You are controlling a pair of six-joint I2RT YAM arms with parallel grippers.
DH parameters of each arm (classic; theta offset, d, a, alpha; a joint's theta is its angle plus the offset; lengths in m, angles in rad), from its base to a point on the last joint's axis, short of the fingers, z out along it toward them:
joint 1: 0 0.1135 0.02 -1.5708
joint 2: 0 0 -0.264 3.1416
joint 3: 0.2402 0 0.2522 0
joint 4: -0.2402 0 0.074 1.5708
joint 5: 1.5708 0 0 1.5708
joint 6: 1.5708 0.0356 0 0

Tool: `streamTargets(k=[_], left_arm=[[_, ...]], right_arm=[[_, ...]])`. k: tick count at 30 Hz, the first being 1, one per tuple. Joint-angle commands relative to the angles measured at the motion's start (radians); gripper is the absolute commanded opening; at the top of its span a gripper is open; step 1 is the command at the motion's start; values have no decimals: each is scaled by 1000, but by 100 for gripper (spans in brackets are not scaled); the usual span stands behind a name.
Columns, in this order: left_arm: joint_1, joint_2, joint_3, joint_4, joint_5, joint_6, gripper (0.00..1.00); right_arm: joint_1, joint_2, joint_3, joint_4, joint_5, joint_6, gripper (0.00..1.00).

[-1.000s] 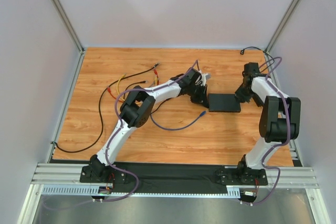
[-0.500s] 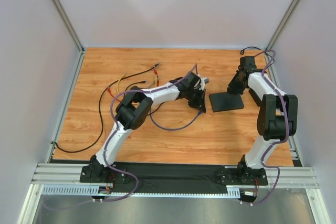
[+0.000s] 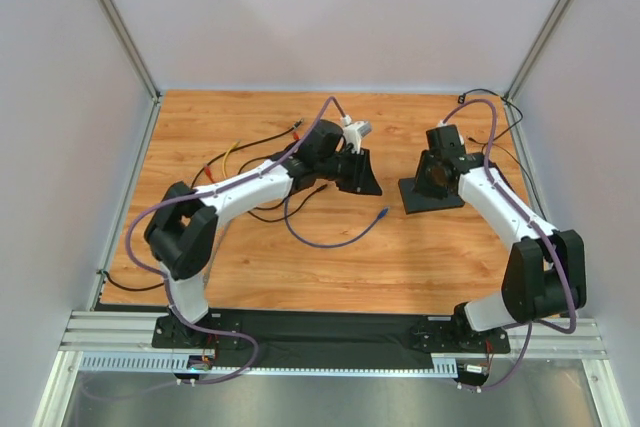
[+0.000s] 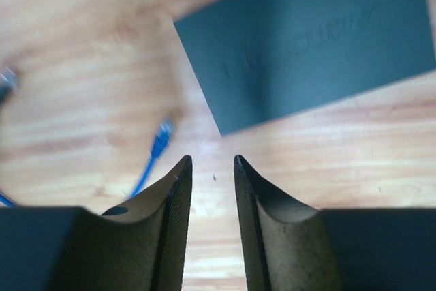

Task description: Pull the plug from the switch port

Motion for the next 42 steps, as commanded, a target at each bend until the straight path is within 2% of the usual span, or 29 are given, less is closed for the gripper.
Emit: streamTargets(k=[1, 4, 5, 6, 8, 9, 10, 13, 14, 16, 17, 18, 22, 23, 25, 26, 27, 30, 31, 32, 33, 34, 35, 36, 37, 38, 39, 40, 42], left_arm=[[22, -136, -125, 91, 2, -20, 33], [69, -248, -284, 188, 23, -52, 34], [85, -282, -327, 205, -4, -52, 34], [100, -357, -408, 220, -36, -48, 37], [158, -464, -479, 228, -108, -29, 50], [183, -490, -531, 233, -103, -31, 53], [213, -510, -550, 239, -81, -34, 52], [313, -592, -623, 243, 2, -63, 52], [363, -644, -657, 341, 65, -101, 52], [413, -702, -838, 573, 190, -213, 51], [469, -743, -899, 772, 213, -335, 52], [490, -753, -997, 859, 239, -383, 53], [533, -756, -1195, 1227, 295, -572, 54], [534, -726, -1284, 1433, 286, -613, 54], [534, -669, -1375, 1661, 253, -721, 55], [533, -653, -1415, 1665, 258, -718, 57], [533, -662, -1455, 1665, 250, -688, 57], [533, -820, -1562, 1665, 187, -650, 62], [533, -919, -1567, 1612, 195, -646, 61], [533, -972, -1567, 1568, 198, -647, 62], [533, -1024, -1567, 1522, 193, -646, 62], [533, -1132, -1567, 1471, 189, -635, 62], [533, -1193, -1567, 1355, 184, -624, 63], [533, -1253, -1565, 1283, 178, -609, 63], [533, -1314, -1567, 1194, 155, -592, 63], [533, -1451, -1565, 986, 138, -548, 64], [533, -1522, -1567, 870, 118, -529, 65], [533, -1672, -1567, 654, 79, -516, 66], [533, -1800, -1538, 479, 60, -462, 67]], right_arm=[[31, -64, -73, -21, 36, -31, 34], [45, -109, -126, 5, 16, -39, 37], [47, -117, -137, 16, 13, -45, 40], [45, -132, -151, 28, 7, -59, 43], [47, -141, -153, 49, -21, -70, 53], [47, -152, -151, 54, -39, -73, 55], [47, -161, -157, 68, -100, -74, 58], [55, -213, -191, 88, -122, -47, 69], [53, -228, -206, 97, -148, -50, 81], [52, -290, -286, 180, -246, -51, 87], [52, -352, -318, 213, -272, -41, 96], [49, -388, -367, 306, -303, -24, 100], [-5, -520, -606, 581, -528, 125, 100], [-14, -555, -693, 624, -545, 154, 100], [-37, -594, -775, 730, -558, 221, 100], [-44, -648, -816, 769, -562, 289, 100], [-50, -687, -917, 883, -568, 327, 100], [-54, -901, -1112, 1034, -494, 470, 100], [-53, -970, -1166, 1045, -472, 496, 100], [-54, -1131, -1208, 1028, -448, 540, 100], [-53, -1223, -1208, 831, -377, 535, 100], [-53, -1318, -1202, 732, -357, 529, 100], [-53, -1511, -1199, 630, -339, 519, 100], [-53, -1537, -1196, 511, -296, 506, 100], [-53, -1495, -1181, 473, -265, 504, 100], [-51, -1417, -1188, 453, -244, 513, 100], [-53, -1396, -1197, 423, -204, 519, 100], [-51, -1387, -1197, 399, -191, 516, 100], [-51, -1411, -1197, 383, -199, 509, 100]])
